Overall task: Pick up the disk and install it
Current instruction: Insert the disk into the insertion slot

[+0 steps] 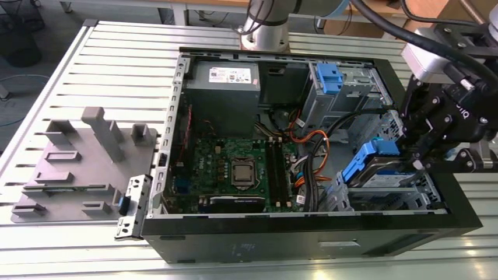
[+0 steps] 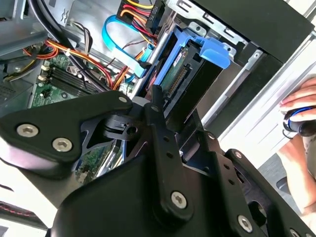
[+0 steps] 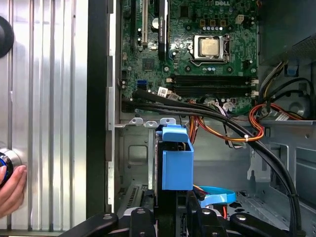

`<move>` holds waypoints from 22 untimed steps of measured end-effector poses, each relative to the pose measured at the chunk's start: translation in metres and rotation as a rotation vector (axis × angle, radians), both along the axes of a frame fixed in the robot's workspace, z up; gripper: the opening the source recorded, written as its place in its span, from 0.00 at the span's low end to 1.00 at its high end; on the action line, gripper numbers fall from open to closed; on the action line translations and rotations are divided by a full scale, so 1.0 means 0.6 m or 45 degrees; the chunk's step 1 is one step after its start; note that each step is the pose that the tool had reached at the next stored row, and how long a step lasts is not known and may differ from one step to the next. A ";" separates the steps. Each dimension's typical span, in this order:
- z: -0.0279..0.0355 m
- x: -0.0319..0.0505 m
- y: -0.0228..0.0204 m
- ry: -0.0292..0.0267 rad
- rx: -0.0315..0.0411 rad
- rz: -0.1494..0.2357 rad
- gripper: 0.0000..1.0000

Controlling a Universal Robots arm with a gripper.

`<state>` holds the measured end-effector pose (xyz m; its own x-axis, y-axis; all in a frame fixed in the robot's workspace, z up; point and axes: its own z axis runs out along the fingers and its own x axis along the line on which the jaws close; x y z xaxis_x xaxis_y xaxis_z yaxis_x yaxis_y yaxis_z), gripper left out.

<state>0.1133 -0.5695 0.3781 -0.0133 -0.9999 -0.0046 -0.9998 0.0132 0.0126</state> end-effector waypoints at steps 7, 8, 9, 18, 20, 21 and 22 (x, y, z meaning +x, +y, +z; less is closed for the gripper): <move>-0.018 0.000 -0.0011 0.0000 -0.0002 0.000 0.35; -0.022 0.000 -0.0014 0.0000 -0.0001 0.000 0.35; -0.025 0.000 -0.0019 0.0000 0.0000 0.000 0.35; -0.049 0.000 -0.0050 0.0000 -0.0003 0.000 0.35; -0.050 0.000 -0.0050 -0.0001 -0.0006 0.000 0.35; -0.050 0.000 -0.0050 -0.0001 -0.0006 0.000 0.35; -0.050 0.000 -0.0051 0.0000 -0.0005 0.000 0.35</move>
<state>0.1133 -0.5725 0.3481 -0.0133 -0.9999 -0.0042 -0.9998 0.0132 0.0126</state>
